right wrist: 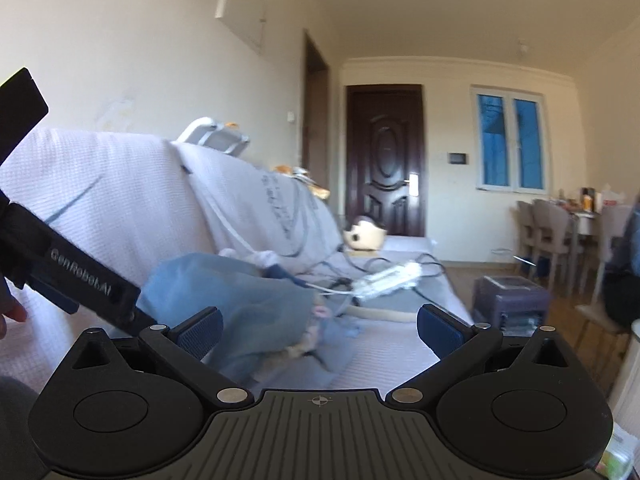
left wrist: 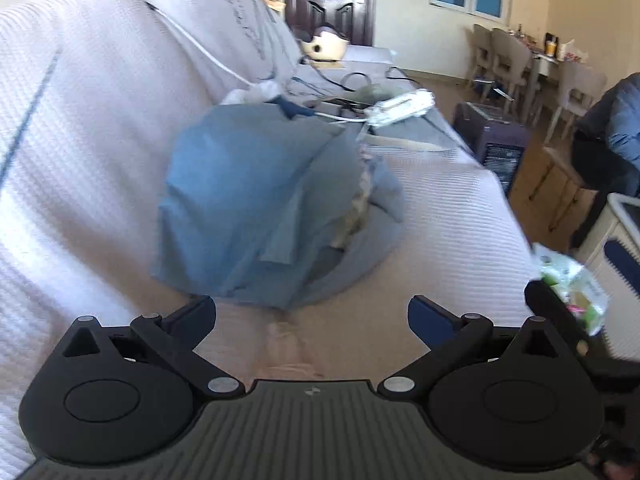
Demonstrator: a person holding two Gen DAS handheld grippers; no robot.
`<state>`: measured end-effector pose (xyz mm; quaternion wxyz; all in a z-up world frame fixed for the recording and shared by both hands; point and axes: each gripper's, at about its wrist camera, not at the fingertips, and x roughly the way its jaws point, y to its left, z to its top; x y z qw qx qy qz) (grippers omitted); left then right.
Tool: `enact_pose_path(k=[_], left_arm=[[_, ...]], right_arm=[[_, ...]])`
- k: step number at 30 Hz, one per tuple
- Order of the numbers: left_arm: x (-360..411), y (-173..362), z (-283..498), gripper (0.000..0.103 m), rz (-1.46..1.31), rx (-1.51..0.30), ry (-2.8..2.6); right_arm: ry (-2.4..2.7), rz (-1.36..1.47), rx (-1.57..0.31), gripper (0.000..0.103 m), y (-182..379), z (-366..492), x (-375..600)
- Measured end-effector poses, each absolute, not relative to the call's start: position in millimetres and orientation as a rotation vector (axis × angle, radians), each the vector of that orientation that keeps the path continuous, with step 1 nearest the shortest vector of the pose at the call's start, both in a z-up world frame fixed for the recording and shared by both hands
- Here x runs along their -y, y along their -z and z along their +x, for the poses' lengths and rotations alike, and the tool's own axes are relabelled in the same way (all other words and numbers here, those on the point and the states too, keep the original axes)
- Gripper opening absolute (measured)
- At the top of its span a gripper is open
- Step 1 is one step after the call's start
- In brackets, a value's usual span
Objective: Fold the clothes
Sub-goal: 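Move the left tool toward the light blue shirt pile, fingers open, then close the left gripper on the light blue shirt fabric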
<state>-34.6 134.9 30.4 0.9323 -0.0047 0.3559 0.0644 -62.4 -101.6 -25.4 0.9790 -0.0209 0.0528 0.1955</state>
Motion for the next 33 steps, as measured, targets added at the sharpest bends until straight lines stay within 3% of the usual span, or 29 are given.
enact_pose_path(k=[16, 25, 33], left_arm=[[-152.0, -36.2, -14.6, 0.103, -0.028, -0.711, -0.190], [-140.0, 18.7, 48.8, 0.103, -0.066, -0.836, -0.209], [-160.9, 53.3, 113.2, 0.101, -0.091, -0.884, -0.330]], right_arm=[[-0.510, -0.096, -0.125, 0.103, 33.1, -55.8, 72.8], [-0.515, -0.133, -0.255, 0.103, 54.9, -26.1, 93.3], [-0.521, -0.045, -0.387, 0.103, 66.7, 56.8, 102.3]])
